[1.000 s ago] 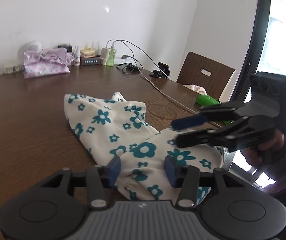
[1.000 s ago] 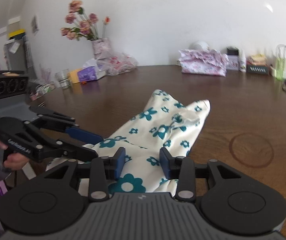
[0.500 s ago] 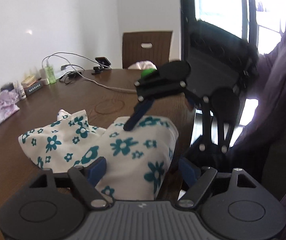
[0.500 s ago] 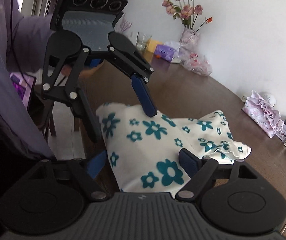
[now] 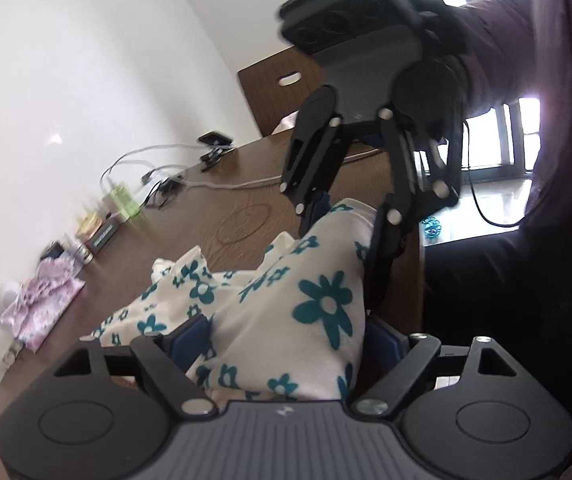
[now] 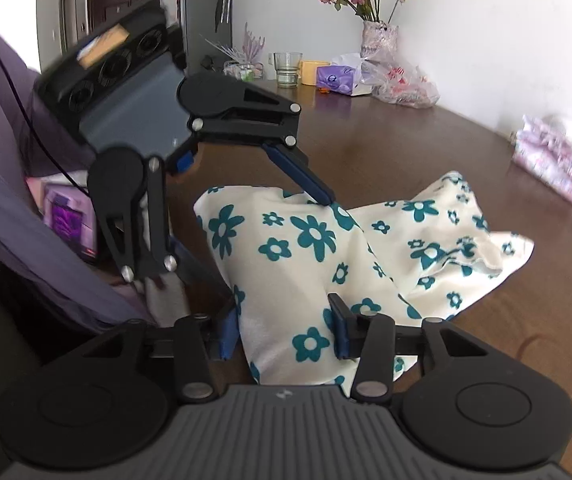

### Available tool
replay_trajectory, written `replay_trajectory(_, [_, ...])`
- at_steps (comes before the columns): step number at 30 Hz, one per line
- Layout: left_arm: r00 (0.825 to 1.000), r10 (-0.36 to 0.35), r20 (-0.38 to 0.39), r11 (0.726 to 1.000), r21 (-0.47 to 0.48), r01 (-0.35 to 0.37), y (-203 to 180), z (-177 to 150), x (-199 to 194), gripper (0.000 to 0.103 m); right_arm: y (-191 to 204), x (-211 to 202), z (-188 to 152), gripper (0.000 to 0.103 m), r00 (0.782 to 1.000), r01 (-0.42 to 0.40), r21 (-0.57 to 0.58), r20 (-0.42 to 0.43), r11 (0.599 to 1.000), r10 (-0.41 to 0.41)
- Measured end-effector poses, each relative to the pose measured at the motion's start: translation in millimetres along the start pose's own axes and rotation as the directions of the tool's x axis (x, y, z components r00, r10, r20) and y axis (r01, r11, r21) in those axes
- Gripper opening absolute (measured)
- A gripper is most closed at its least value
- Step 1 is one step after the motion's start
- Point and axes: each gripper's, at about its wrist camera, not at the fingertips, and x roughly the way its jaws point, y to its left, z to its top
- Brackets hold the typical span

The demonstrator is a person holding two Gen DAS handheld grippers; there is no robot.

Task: Fold clothes

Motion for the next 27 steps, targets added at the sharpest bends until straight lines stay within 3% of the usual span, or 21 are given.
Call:
replay_trajectory(4, [0.998,-0.053,0.016,0.997,0.059,0.052,-14,5,-2,0.085,-11,-17,-3,0.041,0.986,-0.164,0.127,0.027,0.978,0.162])
replay_trajectory(7, [0.99,-0.142,0.013,0.989,0.036,0.142,-18,7,-2,0.071,-16,-23,-8,0.041,0.959,-0.284,0.2,0.047,0.938,0.28])
replay_trajectory(9, [0.987,-0.163,0.012,0.986,-0.023,0.163,-17,6,-1,0.062,-19,-24,-13,0.043,0.952,-0.305,0.241,0.063,0.921,0.299])
replay_trajectory(11, [0.982,-0.186,0.021,0.977,-0.103,0.187,-9,5,-1,0.053,-15,-29,-18,0.05,0.96,-0.281,0.259,0.087,0.924,0.267])
replay_trajectory(12, [0.977,-0.212,0.026,0.964,-0.156,0.213,-1,5,-2,0.052,-11,-36,-21,0.058,0.963,-0.267,0.237,0.111,0.934,0.247])
replay_trajectory(13, [0.971,-0.238,0.032,0.948,-0.211,0.24,7,4,-3,0.051,-6,-42,-24,0.073,0.964,-0.253,0.214,0.135,0.944,0.228])
replay_trajectory(16, [0.938,-0.338,0.081,0.851,-0.4,0.341,36,-4,-1,0.05,9,-61,-33,0.101,0.962,-0.205,0.148,0.21,0.968,0.172])
replay_trajectory(21, [0.874,-0.459,0.159,0.668,-0.587,0.457,74,-17,12,0.05,13,-62,-45,0.102,0.96,-0.121,0.117,0.265,0.986,0.087])
replay_trajectory(23, [0.849,-0.489,0.2,0.579,-0.654,0.487,85,-23,15,0.05,9,-56,-49,0.095,0.951,-0.134,0.136,0.297,0.982,0.088])
replay_trajectory(25, [0.814,-0.512,0.275,0.46,-0.713,0.53,94,-31,16,0.051,-4,-51,-52,0.075,0.933,-0.202,0.2,0.337,0.959,0.126])
replay_trajectory(26, [0.812,-0.503,0.297,0.41,-0.745,0.526,100,-35,15,0.05,-13,-46,-51,0.069,0.923,-0.248,0.25,0.356,0.936,0.149])
replay_trajectory(27, [0.812,-0.491,0.317,0.362,-0.773,0.521,105,-39,15,0.052,-21,-48,-54,0.057,0.91,-0.287,0.295,0.382,0.912,0.163])
